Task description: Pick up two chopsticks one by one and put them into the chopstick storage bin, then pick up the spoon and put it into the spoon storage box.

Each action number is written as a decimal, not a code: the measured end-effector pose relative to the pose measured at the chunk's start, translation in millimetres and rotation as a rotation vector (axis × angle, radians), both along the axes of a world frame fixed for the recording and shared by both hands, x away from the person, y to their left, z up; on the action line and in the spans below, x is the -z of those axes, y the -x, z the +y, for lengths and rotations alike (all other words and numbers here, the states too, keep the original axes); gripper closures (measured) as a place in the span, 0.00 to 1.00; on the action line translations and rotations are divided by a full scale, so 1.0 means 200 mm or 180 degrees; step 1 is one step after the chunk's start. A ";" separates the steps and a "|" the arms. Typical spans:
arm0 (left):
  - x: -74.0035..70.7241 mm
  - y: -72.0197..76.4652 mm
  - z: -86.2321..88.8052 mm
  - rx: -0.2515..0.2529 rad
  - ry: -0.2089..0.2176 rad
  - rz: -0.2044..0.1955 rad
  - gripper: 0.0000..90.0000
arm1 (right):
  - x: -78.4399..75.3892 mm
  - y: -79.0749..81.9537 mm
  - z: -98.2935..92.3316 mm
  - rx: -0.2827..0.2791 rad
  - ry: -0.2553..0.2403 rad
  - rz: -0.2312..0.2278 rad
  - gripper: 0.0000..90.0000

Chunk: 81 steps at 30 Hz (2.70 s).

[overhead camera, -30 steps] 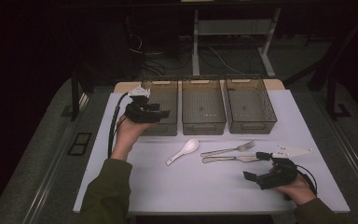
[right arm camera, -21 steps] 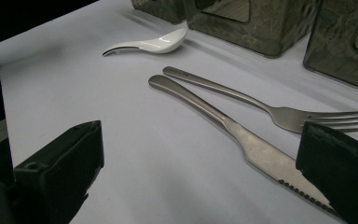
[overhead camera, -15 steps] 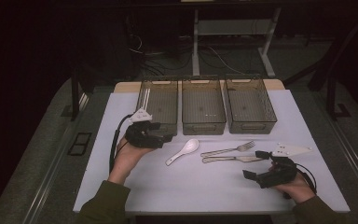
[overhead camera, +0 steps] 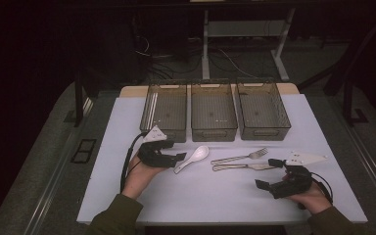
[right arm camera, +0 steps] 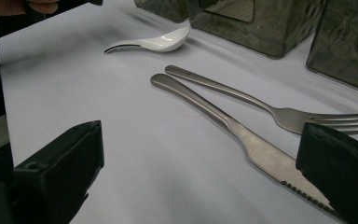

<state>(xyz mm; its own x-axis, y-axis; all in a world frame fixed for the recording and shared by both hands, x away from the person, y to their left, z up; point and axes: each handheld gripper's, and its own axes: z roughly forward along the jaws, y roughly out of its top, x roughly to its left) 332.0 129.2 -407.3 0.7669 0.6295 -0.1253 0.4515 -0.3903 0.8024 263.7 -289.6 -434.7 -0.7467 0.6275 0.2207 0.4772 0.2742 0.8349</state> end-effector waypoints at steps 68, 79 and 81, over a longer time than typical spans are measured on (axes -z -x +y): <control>0.15 -0.28 -0.41 0.0020 -0.0473 0.0035 0.95 | 0.00 0.01 0.00 -0.0018 0.0006 -0.0014 0.01; 0.13 -0.23 -0.36 0.0076 -0.0428 0.0169 0.63 | -0.01 0.01 0.00 -0.0022 0.0006 -0.0028 0.01; 0.14 -0.22 -0.35 0.0141 -0.0484 0.0204 0.59 | -0.01 0.01 0.00 -0.0022 0.0007 -0.0032 0.01</control>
